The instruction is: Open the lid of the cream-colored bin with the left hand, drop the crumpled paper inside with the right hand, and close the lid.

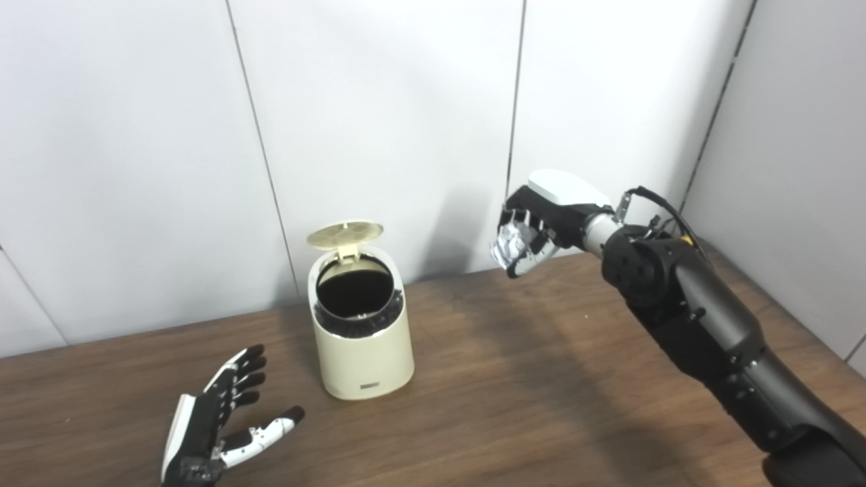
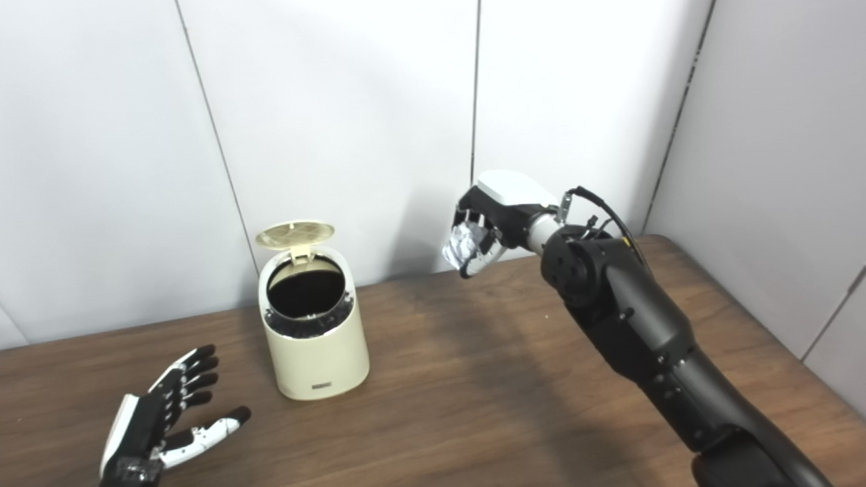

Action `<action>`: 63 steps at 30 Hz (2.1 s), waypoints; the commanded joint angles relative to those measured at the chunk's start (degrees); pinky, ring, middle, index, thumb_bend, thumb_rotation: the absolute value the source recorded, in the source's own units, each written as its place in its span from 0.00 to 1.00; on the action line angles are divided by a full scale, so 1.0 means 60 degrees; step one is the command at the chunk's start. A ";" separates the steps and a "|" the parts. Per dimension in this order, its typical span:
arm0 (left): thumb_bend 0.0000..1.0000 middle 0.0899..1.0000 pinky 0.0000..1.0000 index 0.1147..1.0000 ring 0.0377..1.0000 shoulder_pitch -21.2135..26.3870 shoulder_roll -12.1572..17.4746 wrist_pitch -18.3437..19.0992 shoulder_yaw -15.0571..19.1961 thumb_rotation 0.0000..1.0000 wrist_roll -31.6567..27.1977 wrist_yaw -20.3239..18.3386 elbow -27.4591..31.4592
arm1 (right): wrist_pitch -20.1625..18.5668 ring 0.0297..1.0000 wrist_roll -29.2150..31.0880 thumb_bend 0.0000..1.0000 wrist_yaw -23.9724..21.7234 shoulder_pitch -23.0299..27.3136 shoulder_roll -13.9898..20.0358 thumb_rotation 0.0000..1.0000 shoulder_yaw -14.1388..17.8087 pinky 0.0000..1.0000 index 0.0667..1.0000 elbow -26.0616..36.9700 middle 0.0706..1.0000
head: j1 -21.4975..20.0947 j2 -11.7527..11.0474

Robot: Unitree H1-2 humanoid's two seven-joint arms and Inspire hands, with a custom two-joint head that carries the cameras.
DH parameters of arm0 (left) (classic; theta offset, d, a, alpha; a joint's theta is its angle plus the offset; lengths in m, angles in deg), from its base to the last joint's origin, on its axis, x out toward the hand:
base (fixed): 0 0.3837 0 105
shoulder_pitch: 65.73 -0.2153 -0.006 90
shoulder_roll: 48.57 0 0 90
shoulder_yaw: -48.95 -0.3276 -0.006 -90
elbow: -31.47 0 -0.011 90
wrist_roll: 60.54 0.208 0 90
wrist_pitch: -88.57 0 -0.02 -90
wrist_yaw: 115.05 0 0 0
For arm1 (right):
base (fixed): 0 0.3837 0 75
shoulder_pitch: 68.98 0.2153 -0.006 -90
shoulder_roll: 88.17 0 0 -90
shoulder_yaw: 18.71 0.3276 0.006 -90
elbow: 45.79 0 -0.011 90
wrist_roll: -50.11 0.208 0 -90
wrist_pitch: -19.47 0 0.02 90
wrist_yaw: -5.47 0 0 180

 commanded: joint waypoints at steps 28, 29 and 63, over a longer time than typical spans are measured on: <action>0.73 0.86 0.75 0.90 0.82 0.0600 -0.0469 -0.0451 -0.0229 0.15 0.0306 0.0493 -0.0227 | -0.0954 0.39 -0.0696 0.52 0.0133 0.0948 -0.2023 0.00 -0.0065 0.38 0.46 0.1377 0.44 | 0.1028 0.0012; 0.73 0.86 0.75 0.89 0.81 0.0611 -0.0486 -0.0452 -0.0234 0.15 0.0316 0.0507 -0.0231 | -0.0995 0.42 -0.0820 0.52 0.0110 0.0951 -0.2076 0.00 -0.0144 0.44 0.45 0.1400 0.43 | 0.1053 0.0011; 0.73 0.85 0.69 0.89 0.81 0.0731 -0.0614 -0.0470 -0.0355 0.16 0.0559 0.0804 -0.0239 | -0.0887 0.38 -0.0691 0.50 0.0884 0.0671 -0.3138 0.00 -0.0474 0.38 0.45 0.0707 0.46 | 0.1367 0.0152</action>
